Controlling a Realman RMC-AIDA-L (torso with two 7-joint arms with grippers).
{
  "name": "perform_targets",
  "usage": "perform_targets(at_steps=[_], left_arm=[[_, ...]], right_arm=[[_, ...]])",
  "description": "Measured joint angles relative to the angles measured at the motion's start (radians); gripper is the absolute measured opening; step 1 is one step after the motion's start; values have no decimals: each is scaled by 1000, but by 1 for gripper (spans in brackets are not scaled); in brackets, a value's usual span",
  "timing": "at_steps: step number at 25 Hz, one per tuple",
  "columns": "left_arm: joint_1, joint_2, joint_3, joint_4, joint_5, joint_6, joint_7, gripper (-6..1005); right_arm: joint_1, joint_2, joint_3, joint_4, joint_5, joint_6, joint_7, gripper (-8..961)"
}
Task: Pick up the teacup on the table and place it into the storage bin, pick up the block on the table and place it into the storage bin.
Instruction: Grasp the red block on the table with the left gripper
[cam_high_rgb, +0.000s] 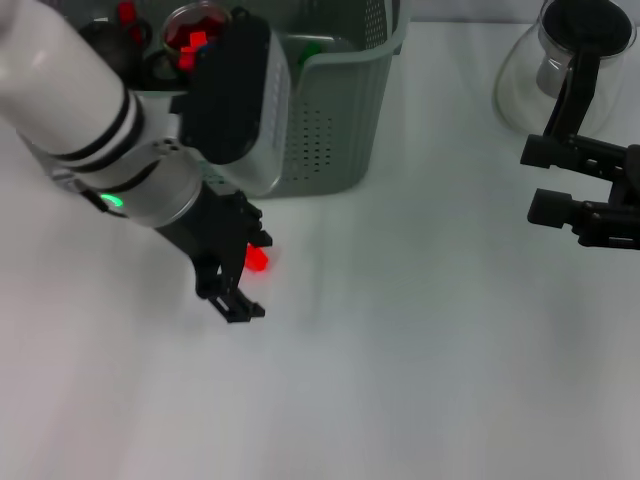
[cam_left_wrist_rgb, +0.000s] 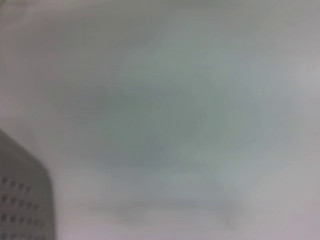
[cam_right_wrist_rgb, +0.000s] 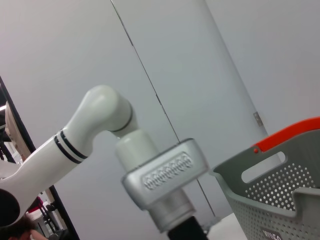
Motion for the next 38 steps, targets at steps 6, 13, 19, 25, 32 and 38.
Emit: perform_targets(at_steps=[6,13,19,25,32,38], left_arm=[[-39,1,17,-77,36,-79,32,839],[-84,0,58,-179,91,-159,52,840],[-134,0,61,-257,98,-179,63,840],[-156,0,62,-303,110,-208,66,825],[-183,3,50,-353,119,-218,67,719],[-185,2,42,-354,128,-224,66,600]], right_arm=[[-2,2,-2,0,-1,-2,-3,927],[-6,4,-5,0,-2,0,-4,927],[-11,6,0,0,-2,-3,-5,928],[-14,7,0,0,-2,-2,-5,928],[-17,7,0,0,-2,-3,-5,928],[-17,7,0,0,0,-3,-5,928]])
